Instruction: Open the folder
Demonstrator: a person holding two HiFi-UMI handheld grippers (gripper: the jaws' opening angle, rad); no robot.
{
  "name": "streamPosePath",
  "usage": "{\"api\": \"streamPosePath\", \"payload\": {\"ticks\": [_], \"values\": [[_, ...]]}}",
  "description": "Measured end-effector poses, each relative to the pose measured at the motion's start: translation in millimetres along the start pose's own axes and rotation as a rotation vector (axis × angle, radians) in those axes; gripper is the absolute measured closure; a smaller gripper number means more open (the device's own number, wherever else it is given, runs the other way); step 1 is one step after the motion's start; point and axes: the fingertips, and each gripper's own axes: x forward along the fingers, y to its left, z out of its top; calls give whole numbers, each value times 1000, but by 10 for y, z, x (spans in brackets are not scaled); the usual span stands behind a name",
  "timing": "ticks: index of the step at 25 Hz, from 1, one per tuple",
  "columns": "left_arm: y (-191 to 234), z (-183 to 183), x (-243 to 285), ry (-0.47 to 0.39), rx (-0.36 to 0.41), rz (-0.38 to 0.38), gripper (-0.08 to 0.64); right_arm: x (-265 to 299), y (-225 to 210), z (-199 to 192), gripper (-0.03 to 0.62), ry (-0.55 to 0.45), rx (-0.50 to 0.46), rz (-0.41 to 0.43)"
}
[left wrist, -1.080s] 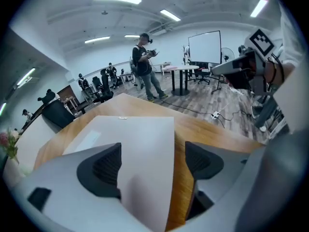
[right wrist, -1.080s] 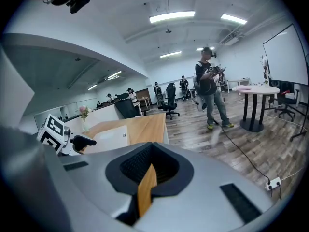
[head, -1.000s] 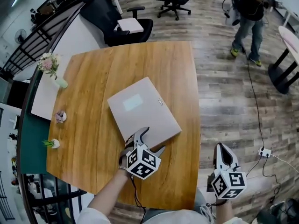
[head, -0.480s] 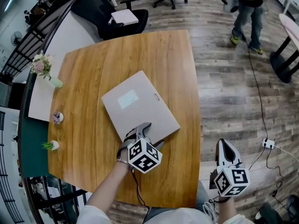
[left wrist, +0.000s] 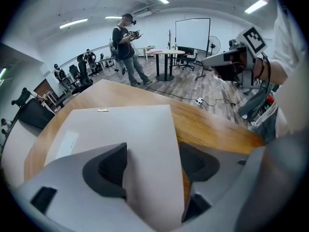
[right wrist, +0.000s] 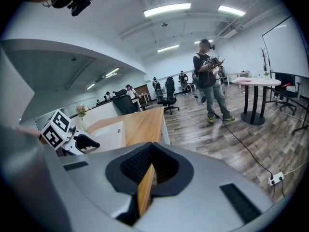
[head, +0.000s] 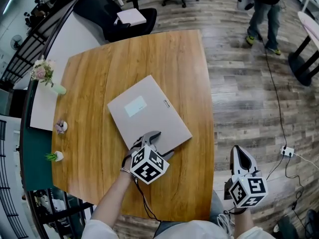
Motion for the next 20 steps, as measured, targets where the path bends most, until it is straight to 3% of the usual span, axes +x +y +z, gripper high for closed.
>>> {"api": "streamPosePath", "payload": {"ticks": [4, 10, 14, 20], "values": [[18, 22, -70, -27, -42, -30, 224, 16, 31, -1, 591, 3, -3, 7], [11, 83, -206, -99, -92, -13, 277, 29, 73, -13, 591, 8, -6, 24], [2, 135, -405, -168, -83, 77, 320, 25, 105, 1, 591, 7, -10, 35], [16, 158, -797, -303, -130, 298, 435, 27, 196, 40, 591, 7, -22, 67]]}}
